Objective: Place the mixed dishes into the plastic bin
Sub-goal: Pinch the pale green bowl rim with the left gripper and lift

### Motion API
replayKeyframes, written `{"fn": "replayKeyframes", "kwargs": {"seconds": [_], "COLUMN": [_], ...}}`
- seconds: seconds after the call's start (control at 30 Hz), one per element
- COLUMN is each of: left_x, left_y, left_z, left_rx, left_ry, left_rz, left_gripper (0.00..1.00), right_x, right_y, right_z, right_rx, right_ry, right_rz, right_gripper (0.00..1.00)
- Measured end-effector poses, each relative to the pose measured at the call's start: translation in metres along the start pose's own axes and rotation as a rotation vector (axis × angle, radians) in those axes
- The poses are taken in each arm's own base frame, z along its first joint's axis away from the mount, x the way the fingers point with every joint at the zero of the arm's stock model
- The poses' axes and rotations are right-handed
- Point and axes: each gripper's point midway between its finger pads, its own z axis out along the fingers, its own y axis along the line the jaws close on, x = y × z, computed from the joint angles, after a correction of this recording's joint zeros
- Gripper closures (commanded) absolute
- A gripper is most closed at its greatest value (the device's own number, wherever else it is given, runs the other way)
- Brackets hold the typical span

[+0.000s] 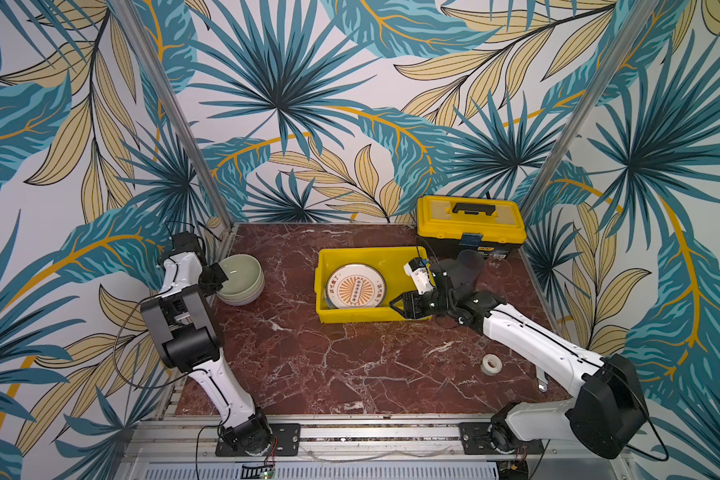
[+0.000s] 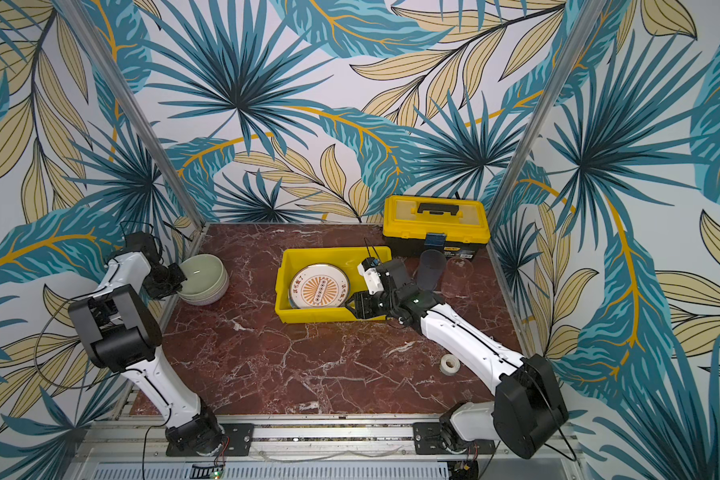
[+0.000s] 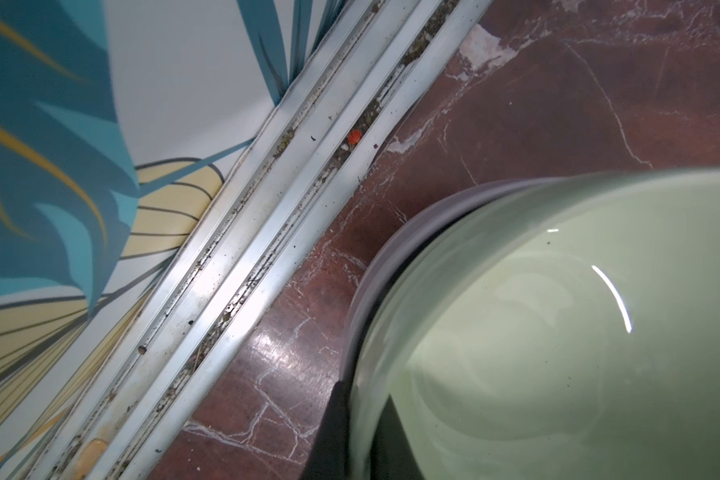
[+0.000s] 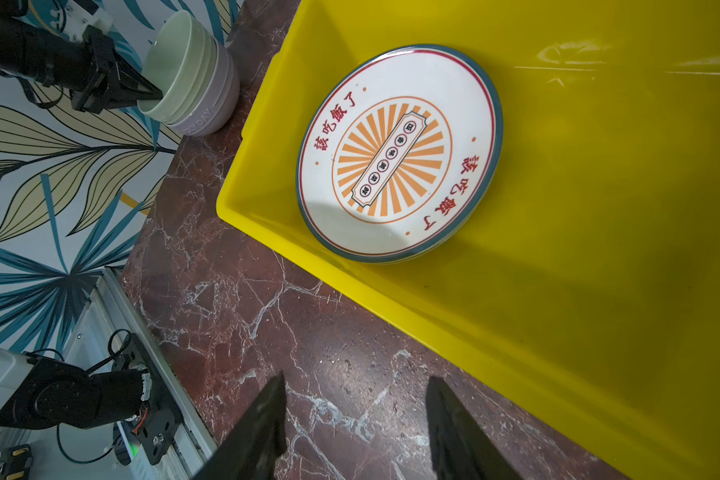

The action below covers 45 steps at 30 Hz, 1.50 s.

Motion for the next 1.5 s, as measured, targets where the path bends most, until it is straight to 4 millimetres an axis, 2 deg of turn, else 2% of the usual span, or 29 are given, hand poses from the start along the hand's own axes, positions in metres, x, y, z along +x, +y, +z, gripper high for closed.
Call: {"fn": "replayKeyframes", "kwargs": {"seconds": [0.17,0.6,0.87,1.5], "left_x": [0.000,0.002,0.007,0.007], "left_y": [0.000,-0.008,-0.024,-0.055], "left_z": [0.000,-0.003,-0.006,-0.065], "left_rx": [0.004,0.054,0.148,0.259], "left_ry": [0.001,0.009,0.039,-0.047], "left_rz": [0.000,-0.003,0.001,0.071], "left_gripper": [1.00,1.00,1.00,1.00], "right_x": [-0.001,0.000,0.002,0.006], "right_y": [0.000,0.000,-0.002,-0.005], "right_z": [0.000,0.001,0.002,0.004], "right_rx": [-0.001,-0.002,-0.001,0.011], "right_ry": [-0.002,-0.007,-0.004,0.002], "right_rz": [0.006,0.008,0.012,0.023], "right_gripper": [0.44,0.44,0.44,0.44]}}
